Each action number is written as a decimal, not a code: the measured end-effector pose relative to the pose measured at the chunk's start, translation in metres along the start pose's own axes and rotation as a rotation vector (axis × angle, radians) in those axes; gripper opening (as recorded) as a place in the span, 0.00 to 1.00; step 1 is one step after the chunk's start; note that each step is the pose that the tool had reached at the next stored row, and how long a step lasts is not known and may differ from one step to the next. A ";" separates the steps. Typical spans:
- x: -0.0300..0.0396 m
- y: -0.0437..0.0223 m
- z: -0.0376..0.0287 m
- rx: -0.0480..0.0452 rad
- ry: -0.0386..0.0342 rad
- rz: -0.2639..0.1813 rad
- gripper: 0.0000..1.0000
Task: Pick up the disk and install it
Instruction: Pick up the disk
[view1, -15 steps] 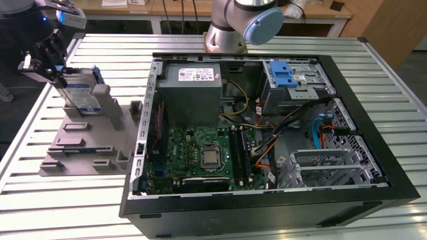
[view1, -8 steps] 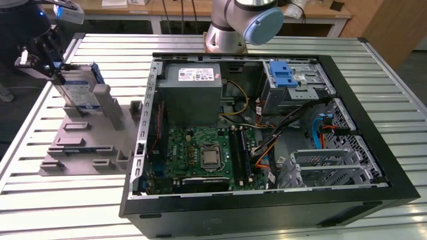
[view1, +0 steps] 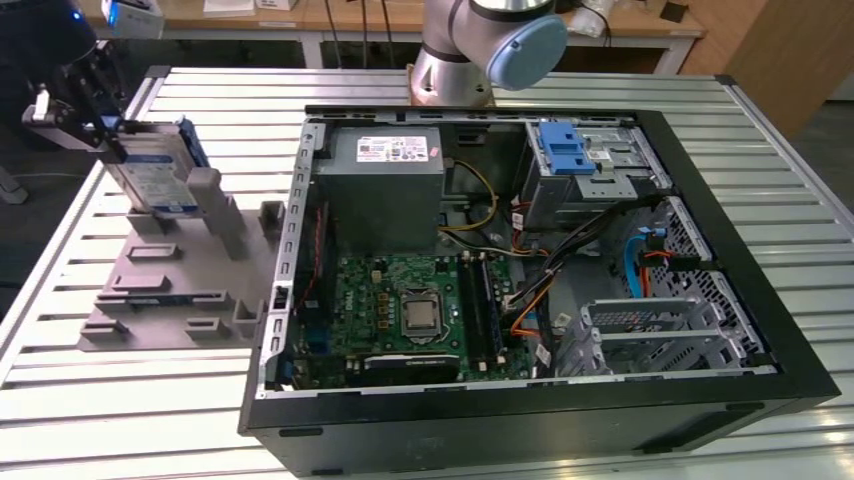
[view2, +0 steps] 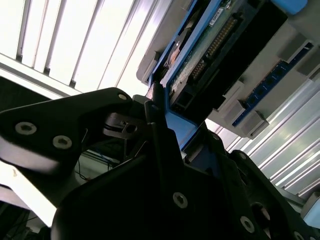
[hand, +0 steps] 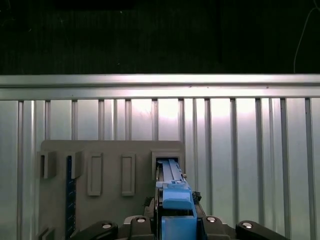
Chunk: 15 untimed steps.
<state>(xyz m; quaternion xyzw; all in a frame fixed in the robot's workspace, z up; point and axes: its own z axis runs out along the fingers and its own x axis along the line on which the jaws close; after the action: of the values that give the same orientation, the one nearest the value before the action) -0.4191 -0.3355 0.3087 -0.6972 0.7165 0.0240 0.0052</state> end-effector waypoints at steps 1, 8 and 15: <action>0.0000 0.0000 0.0000 0.0003 -0.0005 0.000 0.36; 0.0000 0.0000 -0.0002 0.0000 -0.0009 0.000 0.36; -0.0001 0.0000 -0.0024 -0.0002 -0.0010 0.000 0.36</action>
<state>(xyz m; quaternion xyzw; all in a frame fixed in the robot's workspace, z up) -0.4190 -0.3355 0.3111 -0.6972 0.7165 0.0244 0.0055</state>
